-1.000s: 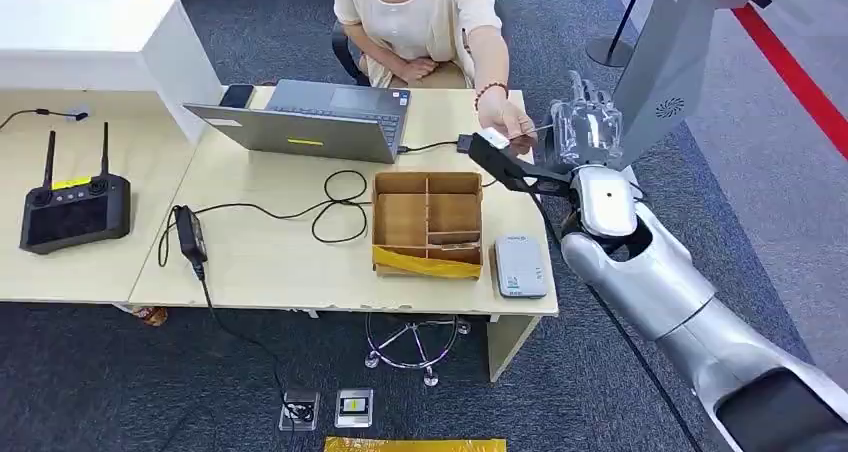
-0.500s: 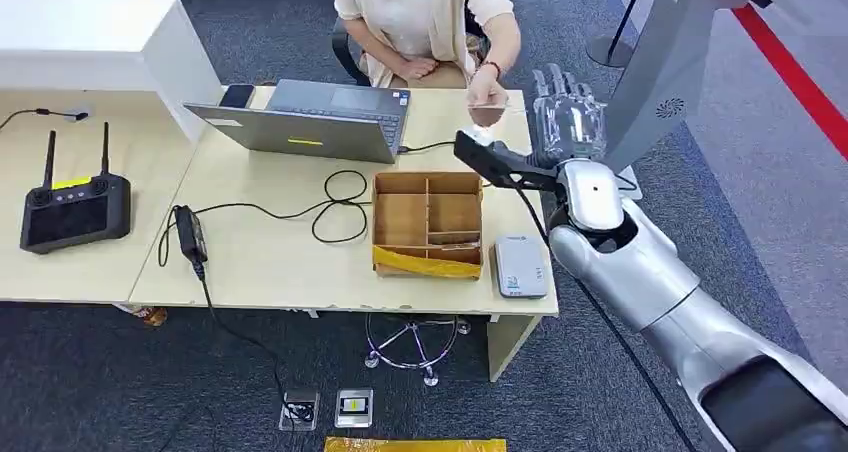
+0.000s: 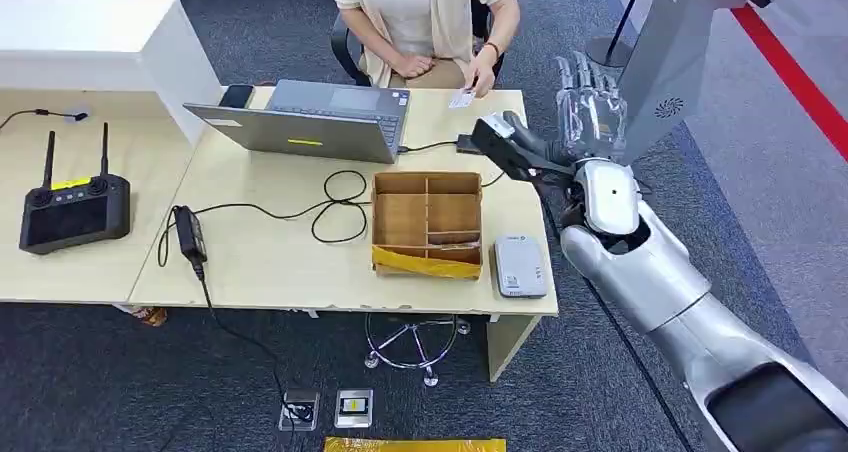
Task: Pass the card to the sensor for recognition and then transmit it.
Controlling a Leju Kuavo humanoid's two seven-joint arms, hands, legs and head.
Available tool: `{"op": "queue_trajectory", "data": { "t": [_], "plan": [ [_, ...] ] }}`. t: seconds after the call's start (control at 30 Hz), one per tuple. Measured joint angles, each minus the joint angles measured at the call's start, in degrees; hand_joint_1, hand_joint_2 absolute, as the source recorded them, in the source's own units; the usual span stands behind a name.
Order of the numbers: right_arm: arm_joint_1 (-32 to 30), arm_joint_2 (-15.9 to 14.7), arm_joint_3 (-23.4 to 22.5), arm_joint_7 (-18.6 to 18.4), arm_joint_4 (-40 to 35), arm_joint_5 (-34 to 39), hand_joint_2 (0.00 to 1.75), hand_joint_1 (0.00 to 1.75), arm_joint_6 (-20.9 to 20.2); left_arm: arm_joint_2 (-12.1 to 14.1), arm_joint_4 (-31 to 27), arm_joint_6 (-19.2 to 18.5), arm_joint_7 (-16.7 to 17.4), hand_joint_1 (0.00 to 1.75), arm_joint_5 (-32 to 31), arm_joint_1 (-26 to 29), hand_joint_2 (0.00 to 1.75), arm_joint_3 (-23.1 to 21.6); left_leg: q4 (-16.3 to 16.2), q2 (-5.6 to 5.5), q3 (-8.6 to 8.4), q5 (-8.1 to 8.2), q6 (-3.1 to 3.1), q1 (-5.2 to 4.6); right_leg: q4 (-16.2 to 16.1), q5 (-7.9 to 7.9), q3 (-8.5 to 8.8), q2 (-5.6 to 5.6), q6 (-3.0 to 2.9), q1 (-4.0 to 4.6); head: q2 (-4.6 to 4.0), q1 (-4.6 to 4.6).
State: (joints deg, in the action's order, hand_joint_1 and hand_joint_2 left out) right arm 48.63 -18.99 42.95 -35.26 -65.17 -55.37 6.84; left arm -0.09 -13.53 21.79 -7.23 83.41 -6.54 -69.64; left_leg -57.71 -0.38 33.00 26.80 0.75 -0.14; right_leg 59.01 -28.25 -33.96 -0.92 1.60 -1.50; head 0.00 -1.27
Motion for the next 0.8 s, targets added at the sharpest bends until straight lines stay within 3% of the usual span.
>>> {"op": "queue_trajectory", "data": {
  "t": [0.37,0.5,0.63,0.8],
  "plan": [
    [-8.48,-4.77,-7.26,6.05,-9.9,3.45,0.0,0.0,2.91,0.15,0.46,-0.39,-0.39,0.0,0.02,0.08,0.0,0.98,0.01,0.07,-0.01,0.03,-0.03,0.04,-0.01,0.0,0.0,0.04,-0.01,0.05,0.0,0.02],
    [-14.32,-6.45,-8.9,7.76,-16.45,7.04,0.0,0.0,3.83,0.09,0.92,-0.09,-0.72,0.0,0.42,0.17,0.0,2.08,0.0,0.04,0.0,0.03,-0.04,0.08,-0.02,0.0,0.01,0.02,-0.01,0.08,0.0,0.0],
    [-19.3,-8.81,-8.75,4.42,-22.47,11.95,0.0,0.0,8.61,0.13,1.03,0.39,-1.29,0.0,0.61,0.2,0.0,2.49,0.01,0.07,-0.01,0.1,-0.12,0.07,-0.02,-0.01,0.0,0.06,-0.03,0.07,0.0,0.02],
    [-22.11,-11.64,-8.33,1.91,-28.63,16.65,0.0,0.0,9.88,0.17,1.11,0.85,-1.4,0.0,0.65,0.22,0.0,3.12,0.01,0.17,-0.02,0.1,-0.13,0.07,-0.03,-0.02,0.0,0.1,-0.05,0.07,0.0,0.02]
  ]
}}
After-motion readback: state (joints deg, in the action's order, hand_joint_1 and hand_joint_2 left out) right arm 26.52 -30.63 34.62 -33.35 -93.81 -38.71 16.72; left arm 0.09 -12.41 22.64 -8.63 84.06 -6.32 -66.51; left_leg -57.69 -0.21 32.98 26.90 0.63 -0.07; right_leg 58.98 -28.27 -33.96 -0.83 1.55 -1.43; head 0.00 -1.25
